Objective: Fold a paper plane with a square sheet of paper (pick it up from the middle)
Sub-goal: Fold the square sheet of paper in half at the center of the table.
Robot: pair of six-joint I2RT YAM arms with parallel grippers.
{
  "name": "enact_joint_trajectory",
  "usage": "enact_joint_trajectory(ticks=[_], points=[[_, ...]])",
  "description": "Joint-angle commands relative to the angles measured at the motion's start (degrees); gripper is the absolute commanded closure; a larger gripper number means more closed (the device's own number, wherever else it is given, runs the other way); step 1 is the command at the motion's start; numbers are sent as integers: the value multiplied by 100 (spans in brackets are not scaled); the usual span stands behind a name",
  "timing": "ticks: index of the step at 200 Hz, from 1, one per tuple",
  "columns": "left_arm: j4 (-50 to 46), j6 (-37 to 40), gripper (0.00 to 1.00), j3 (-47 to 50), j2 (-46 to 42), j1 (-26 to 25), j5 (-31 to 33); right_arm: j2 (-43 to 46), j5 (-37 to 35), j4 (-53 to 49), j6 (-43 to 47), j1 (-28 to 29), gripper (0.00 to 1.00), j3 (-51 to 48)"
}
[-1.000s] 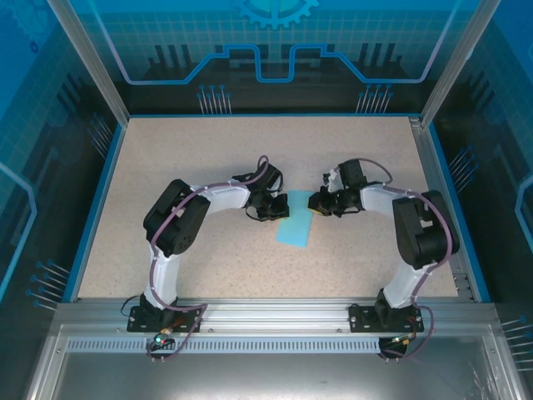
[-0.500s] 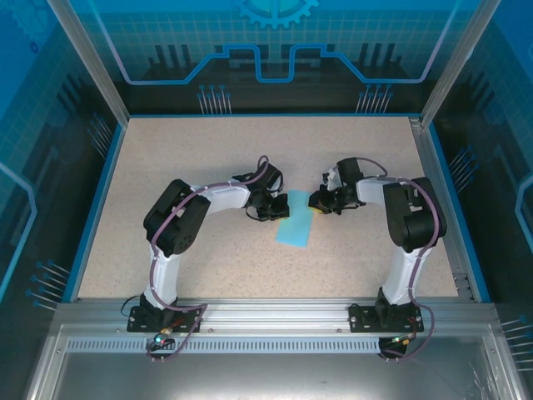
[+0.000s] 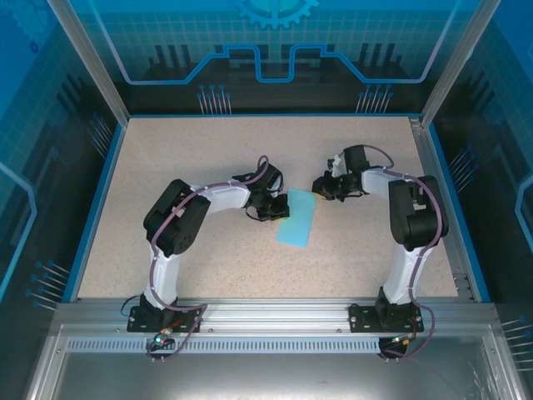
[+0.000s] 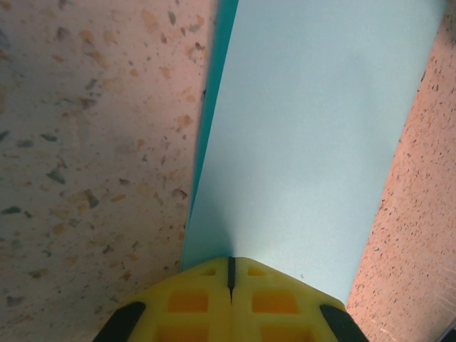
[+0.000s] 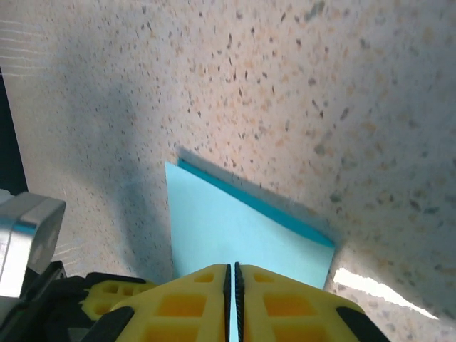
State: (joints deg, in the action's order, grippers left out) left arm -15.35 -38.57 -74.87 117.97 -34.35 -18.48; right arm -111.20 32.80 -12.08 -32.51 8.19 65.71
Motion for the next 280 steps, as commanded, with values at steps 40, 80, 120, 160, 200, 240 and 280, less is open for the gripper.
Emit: enact_joint_trajectory(ticks=[40,80,120,160,200,240,280], points=[[-363,82,100,54,147,-35,-4,-684,-76,-206,77,-54,87,196],[-367,88,100,93,80,-31,-17,-851,252,-244,206,-37,86,375],[-184,-91,100,185,-151,-34,-64,-804,496,-640,596,87,85,727],[-39,-215,92,382,-609,-34,-40,-203,230,-860,688,143,80,627],[67,-300,87,726,-1089,33,20,1100,-562,-554,352,150,65,-461],[491,-505,84,1177,-1371,238,29,1960,-1299,-453,27,373,56,-1338],[836,-738,83,1339,-1384,374,-109,2012,-1657,-459,-131,813,56,-1500]])
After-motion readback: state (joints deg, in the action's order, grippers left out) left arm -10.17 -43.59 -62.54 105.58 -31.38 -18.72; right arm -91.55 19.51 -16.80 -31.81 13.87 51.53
